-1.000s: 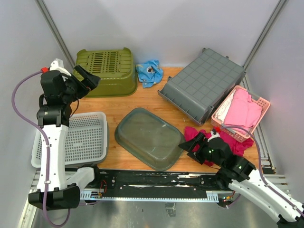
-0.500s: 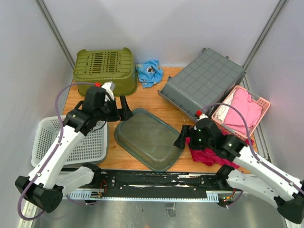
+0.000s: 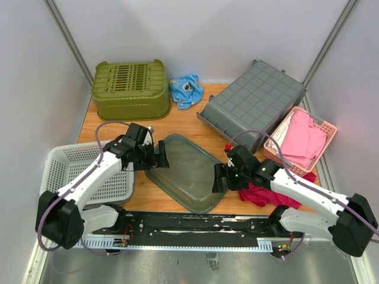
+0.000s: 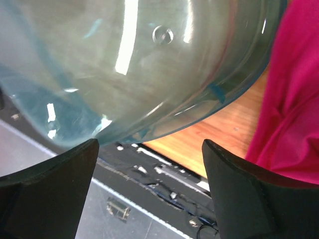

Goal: Turn the large container upside down

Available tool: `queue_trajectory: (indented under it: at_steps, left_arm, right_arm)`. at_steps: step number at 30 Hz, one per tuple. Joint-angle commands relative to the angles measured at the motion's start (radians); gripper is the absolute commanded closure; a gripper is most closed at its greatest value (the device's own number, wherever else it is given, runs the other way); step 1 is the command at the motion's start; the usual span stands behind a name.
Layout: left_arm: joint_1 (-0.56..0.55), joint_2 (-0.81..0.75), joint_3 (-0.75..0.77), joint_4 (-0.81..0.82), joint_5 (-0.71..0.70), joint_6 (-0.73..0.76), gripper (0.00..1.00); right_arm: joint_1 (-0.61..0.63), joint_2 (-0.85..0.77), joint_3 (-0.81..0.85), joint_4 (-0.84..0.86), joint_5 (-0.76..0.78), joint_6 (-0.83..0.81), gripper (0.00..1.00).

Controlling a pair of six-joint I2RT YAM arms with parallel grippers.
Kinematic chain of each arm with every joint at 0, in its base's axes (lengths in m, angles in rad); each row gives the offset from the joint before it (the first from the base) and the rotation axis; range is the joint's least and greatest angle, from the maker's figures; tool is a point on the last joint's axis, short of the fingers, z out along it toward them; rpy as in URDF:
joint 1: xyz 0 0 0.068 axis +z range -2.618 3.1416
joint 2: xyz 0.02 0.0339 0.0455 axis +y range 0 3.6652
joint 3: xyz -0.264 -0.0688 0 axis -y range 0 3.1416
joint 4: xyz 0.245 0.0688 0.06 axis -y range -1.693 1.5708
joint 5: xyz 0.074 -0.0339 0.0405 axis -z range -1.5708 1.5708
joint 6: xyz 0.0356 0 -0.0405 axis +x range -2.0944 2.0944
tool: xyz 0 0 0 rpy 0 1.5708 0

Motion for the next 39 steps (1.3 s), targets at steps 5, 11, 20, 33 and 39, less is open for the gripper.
queue_trajectory:
  at_steps: [5, 11, 20, 33, 39]
  left_arm:
    - [-0.044, 0.216, 0.033, 0.286, 0.201, -0.040, 0.01]
    - [-0.152, 0.291, 0.103, 0.237, 0.236, 0.002, 0.01]
    - [0.000, 0.293, 0.425, 0.043, 0.040, 0.151, 0.01]
    - [0.056, 0.636, 0.547, 0.146, 0.144, 0.252, 0.01]
    - [0.048, 0.503, 0.276, 0.228, 0.282, 0.167, 0.01]
  right_arm:
    - [-0.042, 0.124, 0.094, -0.096, 0.256, 0.004, 0.12]
    - [-0.052, 0.057, 0.160, -0.162, 0.327, -0.068, 0.11]
    - [-0.052, -0.077, 0.228, -0.112, 0.344, -0.191, 0.05]
    - [-0.121, -0.102, 0.289, -0.218, 0.291, -0.168, 0.03]
    - [-0.153, -0.167, 0.142, -0.259, 0.150, -0.060, 0.03]
